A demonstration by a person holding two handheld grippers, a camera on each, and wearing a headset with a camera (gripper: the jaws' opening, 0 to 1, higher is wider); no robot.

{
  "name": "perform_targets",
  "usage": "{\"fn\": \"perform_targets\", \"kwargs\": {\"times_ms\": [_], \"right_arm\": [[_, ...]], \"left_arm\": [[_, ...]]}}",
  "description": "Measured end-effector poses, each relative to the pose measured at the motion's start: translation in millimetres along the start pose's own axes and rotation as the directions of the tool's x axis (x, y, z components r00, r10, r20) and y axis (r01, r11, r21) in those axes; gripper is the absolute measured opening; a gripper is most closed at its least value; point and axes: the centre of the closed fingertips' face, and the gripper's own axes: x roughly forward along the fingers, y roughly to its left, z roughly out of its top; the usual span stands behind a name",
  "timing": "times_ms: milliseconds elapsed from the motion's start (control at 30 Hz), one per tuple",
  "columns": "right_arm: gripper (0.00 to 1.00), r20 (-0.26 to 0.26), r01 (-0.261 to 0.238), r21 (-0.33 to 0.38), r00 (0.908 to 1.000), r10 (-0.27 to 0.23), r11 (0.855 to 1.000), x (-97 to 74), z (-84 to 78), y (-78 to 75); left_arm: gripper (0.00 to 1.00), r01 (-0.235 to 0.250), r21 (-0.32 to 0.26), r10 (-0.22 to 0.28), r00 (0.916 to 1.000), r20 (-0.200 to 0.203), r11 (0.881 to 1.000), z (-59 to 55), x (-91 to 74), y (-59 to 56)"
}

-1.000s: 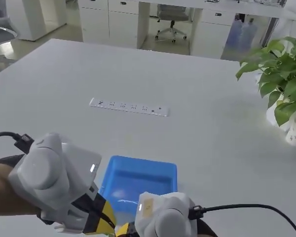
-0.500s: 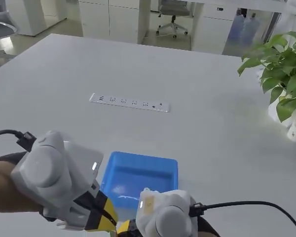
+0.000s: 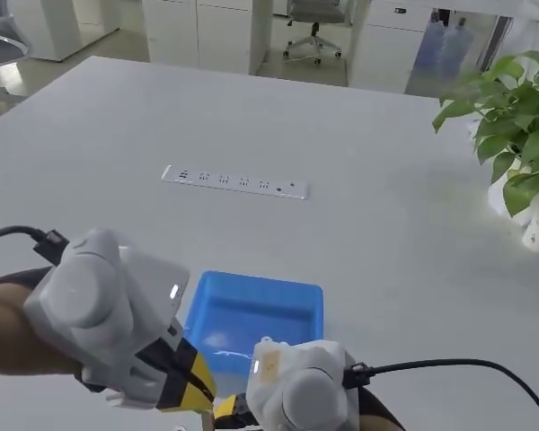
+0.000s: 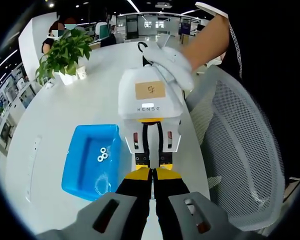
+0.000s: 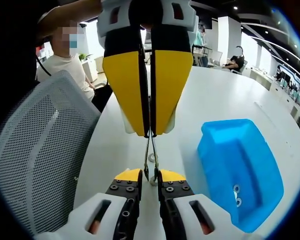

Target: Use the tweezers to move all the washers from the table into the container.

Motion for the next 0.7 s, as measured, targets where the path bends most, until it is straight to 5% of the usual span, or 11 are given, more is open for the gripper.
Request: {"fn": "perform_targets", "kwargs": {"times_ms": [700], "right_arm": [[0.1,-0.002,0.018,-0.017,0.9998,-0.018,1.0,-1.1,-1.6,-1.5]], "left_arm": [[0.04,0.004,0.011,-0.004,1.0,-0.006,1.0,1.1,1.1,-2.6]]}}
